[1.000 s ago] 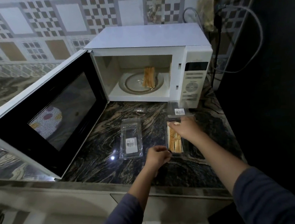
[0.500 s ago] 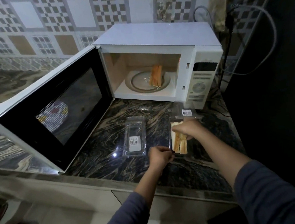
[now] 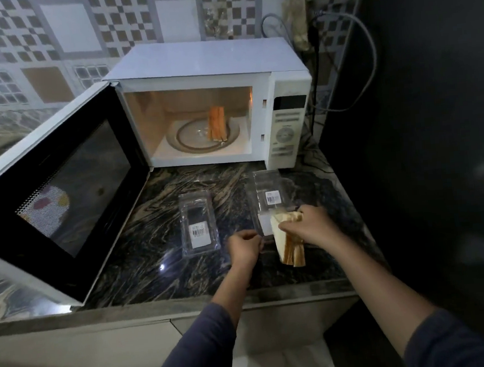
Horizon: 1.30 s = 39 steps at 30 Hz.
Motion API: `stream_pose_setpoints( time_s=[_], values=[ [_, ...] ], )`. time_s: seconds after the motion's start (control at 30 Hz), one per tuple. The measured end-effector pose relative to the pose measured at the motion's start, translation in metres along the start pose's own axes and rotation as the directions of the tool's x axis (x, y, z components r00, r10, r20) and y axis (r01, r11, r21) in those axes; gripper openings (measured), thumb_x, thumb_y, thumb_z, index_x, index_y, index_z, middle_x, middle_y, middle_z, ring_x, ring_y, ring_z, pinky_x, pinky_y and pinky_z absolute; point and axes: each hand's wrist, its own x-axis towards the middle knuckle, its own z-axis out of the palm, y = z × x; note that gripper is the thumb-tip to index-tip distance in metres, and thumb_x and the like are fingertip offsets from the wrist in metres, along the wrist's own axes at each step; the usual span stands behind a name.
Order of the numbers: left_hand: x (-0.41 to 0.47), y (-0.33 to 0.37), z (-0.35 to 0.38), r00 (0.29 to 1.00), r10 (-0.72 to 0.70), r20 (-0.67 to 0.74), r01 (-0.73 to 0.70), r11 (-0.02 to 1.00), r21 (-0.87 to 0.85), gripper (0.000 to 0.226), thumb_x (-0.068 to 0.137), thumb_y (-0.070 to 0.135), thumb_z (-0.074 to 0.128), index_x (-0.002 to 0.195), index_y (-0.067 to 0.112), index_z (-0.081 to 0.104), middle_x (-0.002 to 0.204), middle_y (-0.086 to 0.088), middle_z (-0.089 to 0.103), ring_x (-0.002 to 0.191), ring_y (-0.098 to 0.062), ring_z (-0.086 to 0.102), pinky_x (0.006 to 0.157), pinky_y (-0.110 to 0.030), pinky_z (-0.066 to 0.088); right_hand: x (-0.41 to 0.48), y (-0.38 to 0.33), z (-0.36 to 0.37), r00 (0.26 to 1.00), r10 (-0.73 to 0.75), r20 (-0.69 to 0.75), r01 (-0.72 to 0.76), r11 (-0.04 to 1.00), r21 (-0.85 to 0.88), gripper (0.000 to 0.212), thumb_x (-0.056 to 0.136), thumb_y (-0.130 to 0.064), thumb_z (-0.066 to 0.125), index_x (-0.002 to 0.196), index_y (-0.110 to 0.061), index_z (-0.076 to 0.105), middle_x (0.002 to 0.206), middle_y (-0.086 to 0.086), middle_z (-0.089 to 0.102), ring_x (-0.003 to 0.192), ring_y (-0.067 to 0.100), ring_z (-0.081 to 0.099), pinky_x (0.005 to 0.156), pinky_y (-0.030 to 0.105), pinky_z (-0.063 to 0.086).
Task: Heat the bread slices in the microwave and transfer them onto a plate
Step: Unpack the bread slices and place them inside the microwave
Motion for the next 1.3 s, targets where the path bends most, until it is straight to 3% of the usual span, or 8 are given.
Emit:
stream_pose_setpoints(
  time_s=[0.1,0.23,0.33,0.5,0.6,0.77,1.07,1.3],
  values=[
    [0.0,-0.004,-0.002,0.999,0.032,0.014,-0.033,0.999,0.03,0.02,0.088,0.002,0.056,0.107,-0.002,0.061,0.084,-0.011,0.065,0.093,-0.029,0.065,0.093,-0.044,0.052,-0.015,0.017,-0.002,0.998,0.066,-0.025,-0.065,0.997,0.041,0.031,0.074,-0.039,0.069,0.084,-0.013,0.055,0.089,0.008,0.059,0.074,0.019,0.054,0.059,0.027,0.044],
    [-0.007,-0.01,-0.008,0.99,0.136,0.042,-0.141,0.974,0.177,0.029,0.093,0.012,0.05,0.12,0.006,0.058,0.114,-0.013,0.064,0.106,-0.026,0.059,0.098,-0.039,0.047,-0.037,0.035,-0.006,0.989,0.135,-0.061,-0.127,0.985,0.116,0.052,0.075,-0.04,0.068,0.113,-0.007,0.058,0.112,0.012,0.06,0.096,0.026,0.059,0.066,0.027,0.04],
    [-0.02,-0.017,-0.019,0.963,0.247,0.105,-0.267,0.926,0.267,0.034,0.094,0.012,0.048,0.127,0.005,0.052,0.12,-0.009,0.06,0.11,-0.023,0.056,0.094,-0.031,0.045,-0.051,0.038,-0.005,0.971,0.186,-0.152,-0.158,0.971,0.177,0.044,0.075,-0.039,0.067,0.106,-0.008,0.058,0.109,0.013,0.06,0.084,0.024,0.056,0.065,0.028,0.04],
    [-0.034,-0.043,-0.059,0.811,0.532,0.242,-0.576,0.652,0.493,0.028,0.091,0.005,0.049,0.117,0.005,0.059,0.118,-0.01,0.058,0.105,-0.021,0.055,0.085,-0.02,0.039,-0.074,0.017,-0.008,0.923,0.219,-0.315,-0.167,0.969,0.183,0.045,0.078,-0.04,0.064,0.11,-0.009,0.055,0.111,0.015,0.057,0.091,0.03,0.055,0.071,0.032,0.043],
    [-0.035,-0.058,-0.092,0.745,0.583,0.324,-0.647,0.513,0.564,0.029,0.09,0.007,0.048,0.116,0.003,0.06,0.118,-0.014,0.059,0.107,-0.028,0.056,0.091,-0.03,0.043,-0.085,-0.011,-0.011,0.893,0.164,-0.42,-0.086,0.976,0.198,0.044,0.079,-0.035,0.064,0.11,-0.006,0.055,0.108,0.016,0.058,0.097,0.035,0.057,0.078,0.037,0.048],
    [-0.041,-0.062,-0.146,0.711,0.651,0.266,-0.644,0.452,0.617,0.026,0.09,0.012,0.049,0.111,0.008,0.063,0.115,-0.007,0.061,0.106,-0.022,0.054,0.089,-0.028,0.041,-0.084,-0.058,-0.007,0.885,0.053,-0.462,0.044,0.979,0.197,0.04,0.081,-0.036,0.063,0.107,-0.006,0.055,0.09,0.007,0.05,0.079,0.025,0.051,0.065,0.031,0.04],
    [-0.007,-0.043,-0.197,0.743,0.665,0.069,-0.488,0.468,0.737,0.036,0.092,0.011,0.047,0.126,0.007,0.054,0.131,-0.008,0.053,0.12,-0.02,0.047,0.097,-0.013,0.025,-0.027,-0.134,0.026,0.925,-0.117,-0.362,0.185,0.97,0.159,0.05,0.076,-0.045,0.063,0.11,-0.008,0.056,0.109,0.016,0.061,0.093,0.031,0.059,0.067,0.029,0.04],
    [0.06,-0.001,-0.191,0.783,0.619,0.063,-0.426,0.458,0.78,0.044,0.093,0.013,0.042,0.137,0.007,0.043,0.147,-0.01,0.038,0.137,-0.021,0.034,0.113,-0.02,0.017,0.052,-0.186,0.024,0.964,-0.186,-0.19,0.209,0.972,0.109,0.051,0.08,-0.044,0.062,0.115,-0.008,0.054,0.114,0.011,0.056,0.097,0.028,0.056,0.072,0.031,0.043]
  ],
)
